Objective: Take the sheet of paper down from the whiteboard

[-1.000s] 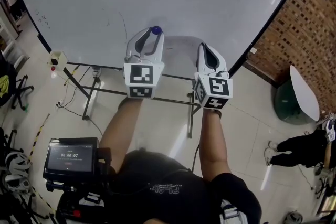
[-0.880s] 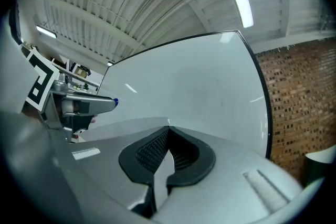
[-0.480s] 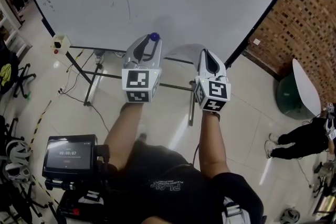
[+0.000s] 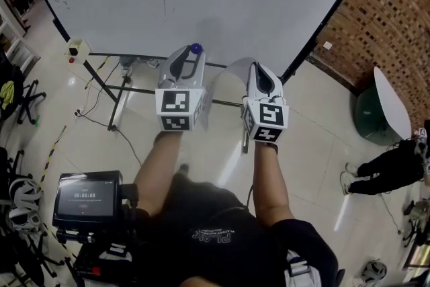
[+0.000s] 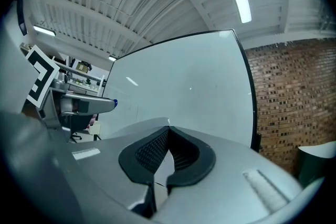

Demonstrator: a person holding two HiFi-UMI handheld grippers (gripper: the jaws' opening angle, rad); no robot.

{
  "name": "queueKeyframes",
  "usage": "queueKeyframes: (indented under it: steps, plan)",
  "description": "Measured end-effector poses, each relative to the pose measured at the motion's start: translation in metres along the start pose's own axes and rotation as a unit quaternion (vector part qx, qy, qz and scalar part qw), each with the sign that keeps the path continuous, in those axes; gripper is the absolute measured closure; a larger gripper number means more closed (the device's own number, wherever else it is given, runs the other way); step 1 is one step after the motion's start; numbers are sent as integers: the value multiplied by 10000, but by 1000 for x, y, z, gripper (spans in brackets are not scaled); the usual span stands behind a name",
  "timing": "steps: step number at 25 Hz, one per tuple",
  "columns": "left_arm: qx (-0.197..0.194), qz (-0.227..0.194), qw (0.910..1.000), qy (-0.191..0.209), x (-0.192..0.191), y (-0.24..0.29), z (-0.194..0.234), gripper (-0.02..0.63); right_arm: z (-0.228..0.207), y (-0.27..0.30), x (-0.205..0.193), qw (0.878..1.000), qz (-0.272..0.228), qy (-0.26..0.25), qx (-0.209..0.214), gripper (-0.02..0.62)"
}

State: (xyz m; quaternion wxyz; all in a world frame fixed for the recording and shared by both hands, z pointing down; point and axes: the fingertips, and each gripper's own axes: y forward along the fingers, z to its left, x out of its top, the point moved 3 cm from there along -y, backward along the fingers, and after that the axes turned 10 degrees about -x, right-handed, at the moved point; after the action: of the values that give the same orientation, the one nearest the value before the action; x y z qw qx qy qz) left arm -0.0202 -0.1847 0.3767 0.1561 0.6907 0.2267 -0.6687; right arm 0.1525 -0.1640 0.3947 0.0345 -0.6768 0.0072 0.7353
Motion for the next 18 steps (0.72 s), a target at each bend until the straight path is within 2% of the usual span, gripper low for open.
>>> queueKeyframes:
  steps: [4, 11, 18]
  plan:
    - [-19, -72, 10000, 20, 3, -10, -11, 485, 0, -16, 4, 10000, -69, 64, 31, 584]
    - [104, -91, 9999, 76, 1, -15, 0, 485, 3, -17, 1, 9997, -114, 229, -4, 584]
    - [200, -54, 9997, 131, -1, -17, 5, 485, 6, -11, 5, 9997, -165, 150, 40, 584]
